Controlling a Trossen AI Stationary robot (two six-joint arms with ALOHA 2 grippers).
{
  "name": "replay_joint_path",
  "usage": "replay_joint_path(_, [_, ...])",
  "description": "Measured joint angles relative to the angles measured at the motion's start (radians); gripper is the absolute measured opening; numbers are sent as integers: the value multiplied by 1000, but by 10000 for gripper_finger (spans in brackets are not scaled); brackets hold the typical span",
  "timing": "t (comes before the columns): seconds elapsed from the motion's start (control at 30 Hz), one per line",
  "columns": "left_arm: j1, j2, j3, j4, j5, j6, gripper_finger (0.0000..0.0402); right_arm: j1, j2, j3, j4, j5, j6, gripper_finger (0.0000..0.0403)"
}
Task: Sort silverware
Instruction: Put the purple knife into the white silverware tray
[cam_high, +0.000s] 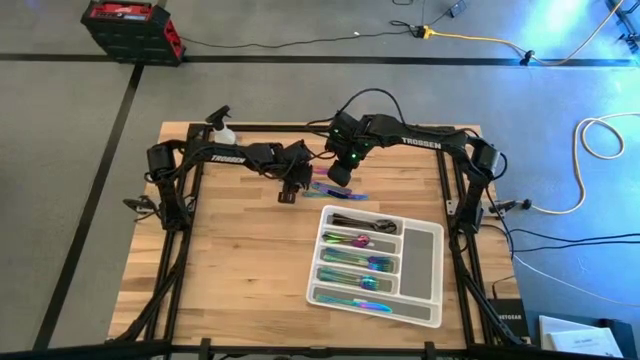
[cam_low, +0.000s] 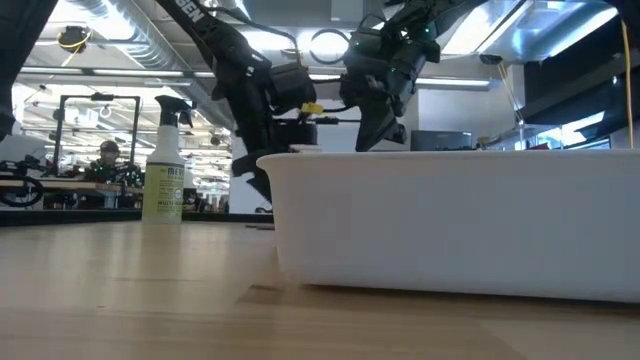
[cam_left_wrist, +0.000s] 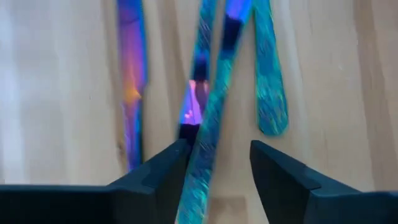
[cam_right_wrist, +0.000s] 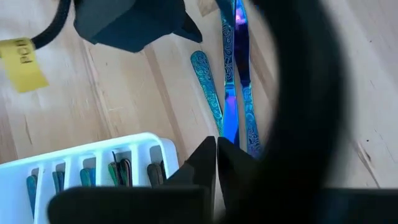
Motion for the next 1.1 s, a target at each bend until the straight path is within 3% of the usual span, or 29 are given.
replay_joint_path(0.27, [49,108,156,-99,68,0,168,-1,0,0,-3,-22,-1,0])
replay_joint_path(0.57, [26,117,147,-143,124,78,168,0,0,0,-12,-36,-2,0])
replay_joint_path(1.1, [18,140,121,-120,91,62,167,0,0,-1,-25,-42,-4,0])
